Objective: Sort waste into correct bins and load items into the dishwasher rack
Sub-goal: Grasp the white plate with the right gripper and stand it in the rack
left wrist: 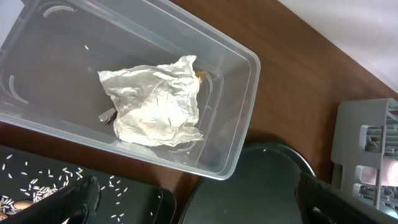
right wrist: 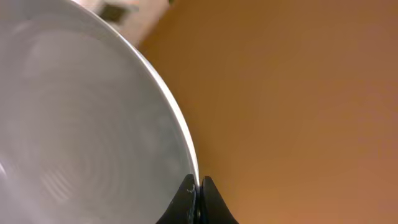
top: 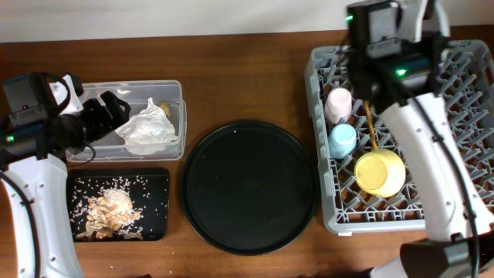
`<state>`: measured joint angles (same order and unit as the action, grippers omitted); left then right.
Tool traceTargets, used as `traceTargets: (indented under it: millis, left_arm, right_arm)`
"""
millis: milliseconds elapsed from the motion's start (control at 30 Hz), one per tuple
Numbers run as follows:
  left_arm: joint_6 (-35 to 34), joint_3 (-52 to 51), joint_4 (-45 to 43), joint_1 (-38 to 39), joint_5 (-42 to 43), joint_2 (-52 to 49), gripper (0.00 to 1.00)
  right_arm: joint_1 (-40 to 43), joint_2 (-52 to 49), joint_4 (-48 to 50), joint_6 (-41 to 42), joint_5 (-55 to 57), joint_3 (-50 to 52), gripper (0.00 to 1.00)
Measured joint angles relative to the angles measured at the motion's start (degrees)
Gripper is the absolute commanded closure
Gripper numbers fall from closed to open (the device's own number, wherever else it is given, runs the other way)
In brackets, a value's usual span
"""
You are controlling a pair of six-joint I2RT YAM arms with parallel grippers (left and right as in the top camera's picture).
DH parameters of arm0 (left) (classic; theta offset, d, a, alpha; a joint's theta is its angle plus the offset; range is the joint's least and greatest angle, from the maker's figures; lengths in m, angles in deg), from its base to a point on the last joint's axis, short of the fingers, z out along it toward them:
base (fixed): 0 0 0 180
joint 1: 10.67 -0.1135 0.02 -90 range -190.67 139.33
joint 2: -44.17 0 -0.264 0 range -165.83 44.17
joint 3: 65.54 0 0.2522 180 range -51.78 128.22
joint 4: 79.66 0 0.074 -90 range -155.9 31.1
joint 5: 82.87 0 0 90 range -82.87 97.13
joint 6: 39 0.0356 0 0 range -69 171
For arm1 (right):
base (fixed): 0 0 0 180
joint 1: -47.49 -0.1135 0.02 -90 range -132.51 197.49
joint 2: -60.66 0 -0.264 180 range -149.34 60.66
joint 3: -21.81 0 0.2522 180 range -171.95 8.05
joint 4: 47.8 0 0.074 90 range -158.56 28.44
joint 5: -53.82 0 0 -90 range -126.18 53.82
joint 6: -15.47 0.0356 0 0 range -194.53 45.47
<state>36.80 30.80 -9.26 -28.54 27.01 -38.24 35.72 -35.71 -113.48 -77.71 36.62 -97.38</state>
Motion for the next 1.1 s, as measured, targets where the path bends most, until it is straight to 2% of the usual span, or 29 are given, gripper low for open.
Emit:
traceTargets:
  millis: [100, 267, 400, 767, 967, 1033, 1100]
  left_arm:
    - [0.0, 0.0, 0.0, 0.0, 0.0, 0.0, 0.01]
    - [0.0, 0.0, 0.0, 0.0, 0.0, 0.0, 0.01]
    - [0.0, 0.0, 0.0, 0.0, 0.0, 0.0, 0.01]
    - [0.0, 0.0, 0.0, 0.0, 0.0, 0.0, 0.01]
    - [0.0, 0.0, 0.0, 0.0, 0.0, 0.0, 0.01]
    - [0.0, 0.0, 0.0, 0.0, 0.0, 0.0, 0.01]
    - [0.0, 0.0, 0.0, 0.0, 0.0, 0.0, 0.01]
  right_arm:
    - [11.4, -1.6, 0.5, -5.6, -14.3, 0.0, 0.96]
    - [14.1, -6.8, 2.1, -11.5, -27.9, 0.0, 0.96]
    - [14.1, -10.2, 6.0, -15.5, -24.0, 0.1, 0.96]
    - [16.0, -11.8, 7.5, -17.7, -21.8, 3.7, 0.96]
    - [16.0, -11.8, 5.0, -17.9, -28.4, 3.7, 0.96]
    - [16.0, -11.8, 4.1, -17.7, -31.8, 3.7, 0.64]
    - [16.0, -11.8, 4.0, -17.8, -34.6, 3.7, 0.52]
